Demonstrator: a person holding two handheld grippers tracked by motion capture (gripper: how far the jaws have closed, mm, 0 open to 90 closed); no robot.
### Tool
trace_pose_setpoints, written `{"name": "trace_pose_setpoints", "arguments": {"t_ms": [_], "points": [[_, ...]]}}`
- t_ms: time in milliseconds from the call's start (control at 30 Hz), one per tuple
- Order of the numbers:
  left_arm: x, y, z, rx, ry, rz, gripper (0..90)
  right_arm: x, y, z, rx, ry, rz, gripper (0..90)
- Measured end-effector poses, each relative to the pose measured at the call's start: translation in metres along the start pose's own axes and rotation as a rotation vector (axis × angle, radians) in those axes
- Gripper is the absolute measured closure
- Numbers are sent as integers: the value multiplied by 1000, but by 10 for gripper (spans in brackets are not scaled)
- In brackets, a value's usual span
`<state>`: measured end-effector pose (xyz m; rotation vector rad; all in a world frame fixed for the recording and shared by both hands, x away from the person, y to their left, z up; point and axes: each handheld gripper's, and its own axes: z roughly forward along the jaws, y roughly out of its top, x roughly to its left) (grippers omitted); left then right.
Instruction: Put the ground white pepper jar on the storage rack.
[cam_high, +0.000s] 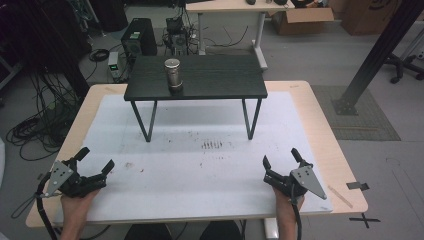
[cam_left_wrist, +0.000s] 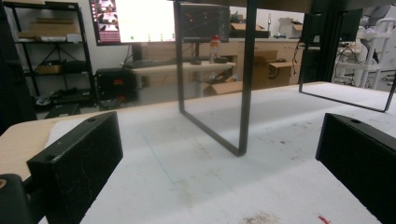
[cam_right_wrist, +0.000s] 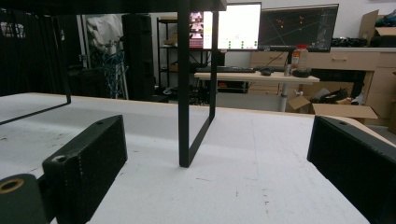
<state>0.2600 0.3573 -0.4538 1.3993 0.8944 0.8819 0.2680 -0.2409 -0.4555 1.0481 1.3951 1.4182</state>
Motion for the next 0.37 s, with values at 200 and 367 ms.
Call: {"name": "trace_pose_setpoints", "arguments": {"t_ms": [200,367], "points": [[0,0,0,-2,-1,0,10,0,0,0,-1,0,0,45],[0,0,0,-3,-1,1,6,0,0,0,-1,-1,0,43]]}}
